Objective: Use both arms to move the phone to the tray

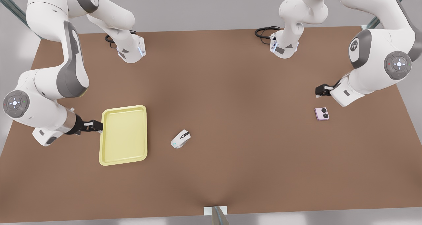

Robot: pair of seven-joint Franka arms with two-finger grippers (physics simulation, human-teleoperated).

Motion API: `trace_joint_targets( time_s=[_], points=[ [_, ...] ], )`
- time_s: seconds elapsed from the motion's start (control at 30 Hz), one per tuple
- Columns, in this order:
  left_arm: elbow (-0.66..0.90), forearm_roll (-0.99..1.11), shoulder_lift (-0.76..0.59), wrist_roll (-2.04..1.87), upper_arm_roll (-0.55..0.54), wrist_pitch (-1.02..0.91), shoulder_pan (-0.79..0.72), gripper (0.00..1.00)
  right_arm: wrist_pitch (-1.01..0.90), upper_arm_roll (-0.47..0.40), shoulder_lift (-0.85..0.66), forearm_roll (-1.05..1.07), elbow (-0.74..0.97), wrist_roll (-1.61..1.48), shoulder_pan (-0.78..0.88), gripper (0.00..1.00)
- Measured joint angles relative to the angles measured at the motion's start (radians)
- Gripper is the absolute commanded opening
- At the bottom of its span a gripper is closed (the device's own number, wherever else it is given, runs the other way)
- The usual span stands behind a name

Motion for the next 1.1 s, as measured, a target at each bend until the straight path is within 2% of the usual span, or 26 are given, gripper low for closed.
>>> trace_joint_targets(
  time_s=[0.1, 0.17, 0.27, 0.4, 0.73, 1.1],
  points=[
    [-0.027, 0.006, 0.036, 0.002, 0.004, 0.012, 0.009, 1.0, 0.014, 0.0, 0.0, -0.001, 0.0, 0.004, -0.001, 1.0],
    [-0.091, 0.009, 0.098, 0.003, 0.005, 0.057, 0.095, 1.0, 0.021, 0.0, 0.001, -0.001, 0.001, 0.006, -0.001, 1.0],
    [-0.236, 0.007, 0.184, 0.006, 0.007, 0.209, 0.199, 1.0, 0.028, 0.0, 0.001, -0.001, 0.001, 0.008, -0.001, 1.0],
    [-0.424, 0.005, 0.216, 0.009, 0.006, 0.442, 0.216, 1.0, 0.033, 0.0, 0.001, -0.001, 0.0, 0.011, -0.002, 1.0],
    [-0.602, 0.013, 0.265, 0.018, 0.007, 0.78, 0.311, 1.0, 0.036, 0.0, 0.0, -0.003, 0.0, 0.019, 0.0, 1.0],
    [-0.675, 0.063, 0.285, 0.06, 0.005, 0.893, 0.321, 1.0, 0.036, 0.0, 0.0, -0.002, 0.0, 0.022, 0.0, 1.0]
  ],
)
